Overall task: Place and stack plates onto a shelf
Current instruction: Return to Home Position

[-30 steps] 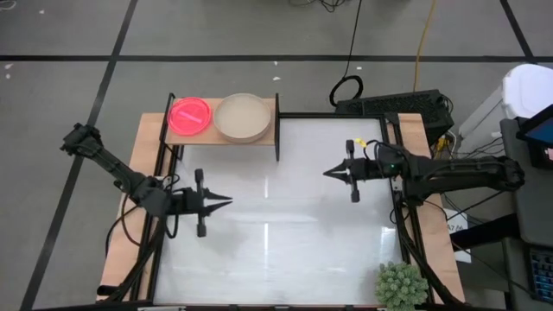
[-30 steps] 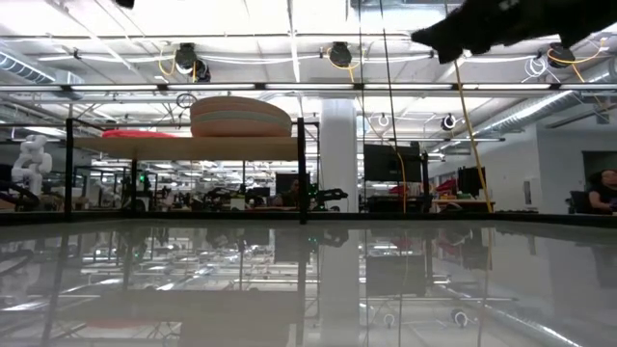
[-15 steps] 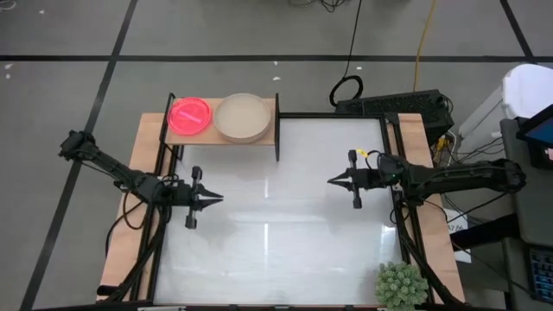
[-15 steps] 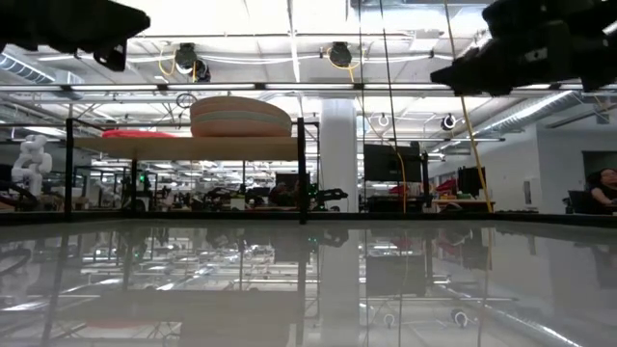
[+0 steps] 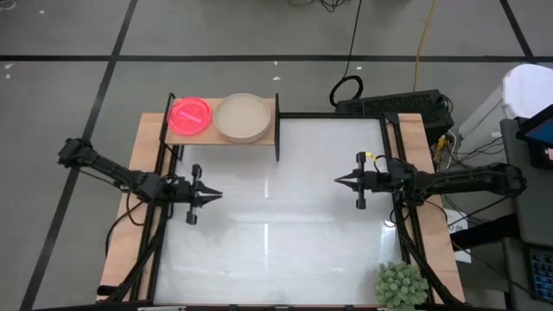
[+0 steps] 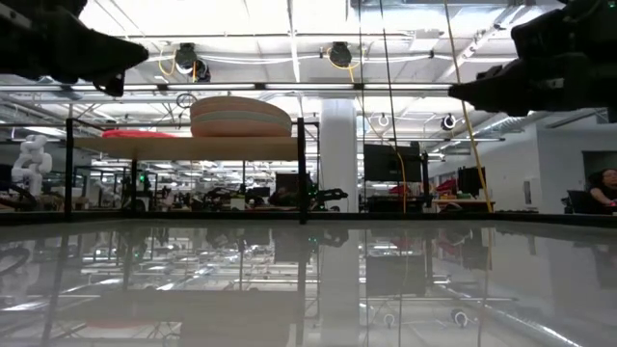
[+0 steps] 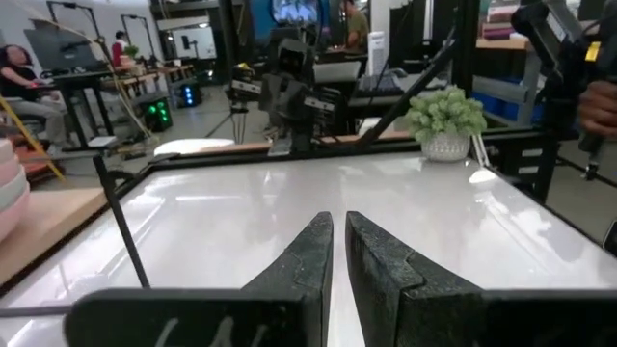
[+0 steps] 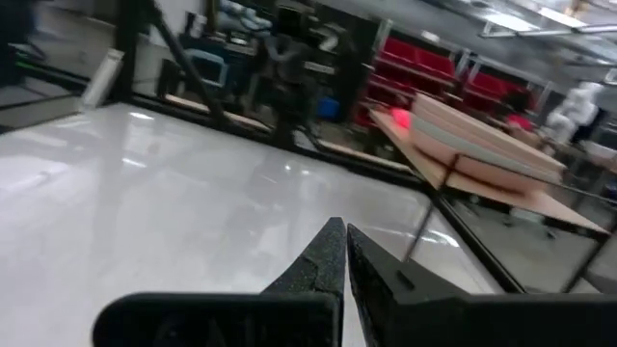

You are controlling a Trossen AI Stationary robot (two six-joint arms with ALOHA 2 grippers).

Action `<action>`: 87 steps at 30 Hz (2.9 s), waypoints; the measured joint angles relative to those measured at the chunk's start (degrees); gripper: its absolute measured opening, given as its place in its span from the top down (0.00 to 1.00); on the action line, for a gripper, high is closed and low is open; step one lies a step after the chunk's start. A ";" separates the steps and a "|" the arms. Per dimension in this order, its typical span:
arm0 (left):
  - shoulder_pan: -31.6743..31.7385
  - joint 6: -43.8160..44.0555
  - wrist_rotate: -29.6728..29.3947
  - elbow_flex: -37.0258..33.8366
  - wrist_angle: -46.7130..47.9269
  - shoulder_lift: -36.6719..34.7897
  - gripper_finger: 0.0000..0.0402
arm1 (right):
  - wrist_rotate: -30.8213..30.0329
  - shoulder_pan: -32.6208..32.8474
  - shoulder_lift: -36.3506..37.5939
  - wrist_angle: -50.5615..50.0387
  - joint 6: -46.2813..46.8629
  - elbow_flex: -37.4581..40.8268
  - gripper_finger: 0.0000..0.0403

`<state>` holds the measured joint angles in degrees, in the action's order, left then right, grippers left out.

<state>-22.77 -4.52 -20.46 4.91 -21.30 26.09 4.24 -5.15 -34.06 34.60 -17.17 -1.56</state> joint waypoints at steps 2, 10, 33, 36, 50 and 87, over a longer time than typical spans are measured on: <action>0.77 0.16 0.72 -0.50 0.02 0.00 0.90 | -1.38 -0.02 0.53 -1.36 0.06 0.02 1.00; 3.60 1.73 1.13 -2.08 0.07 -0.02 0.90 | -1.43 -0.02 1.90 -2.79 0.02 0.13 1.00; 3.68 0.28 3.00 -4.37 -1.86 -0.48 0.90 | -1.19 0.00 4.12 -7.13 2.97 0.24 1.00; 3.68 0.56 3.56 -4.37 -1.93 -0.98 0.90 | -1.15 0.00 5.54 -7.98 2.99 0.28 1.00; 3.68 -0.65 0.63 -4.33 7.77 -12.21 0.90 | -1.28 0.00 17.09 -20.03 3.21 0.28 1.00; 3.66 0.11 -1.19 -4.33 16.48 -22.10 0.90 | -1.20 8.73 28.65 -33.28 9.40 0.76 1.00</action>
<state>-19.11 -4.41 -21.65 0.58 -4.82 3.99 3.04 3.58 -5.41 1.32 -7.77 -0.80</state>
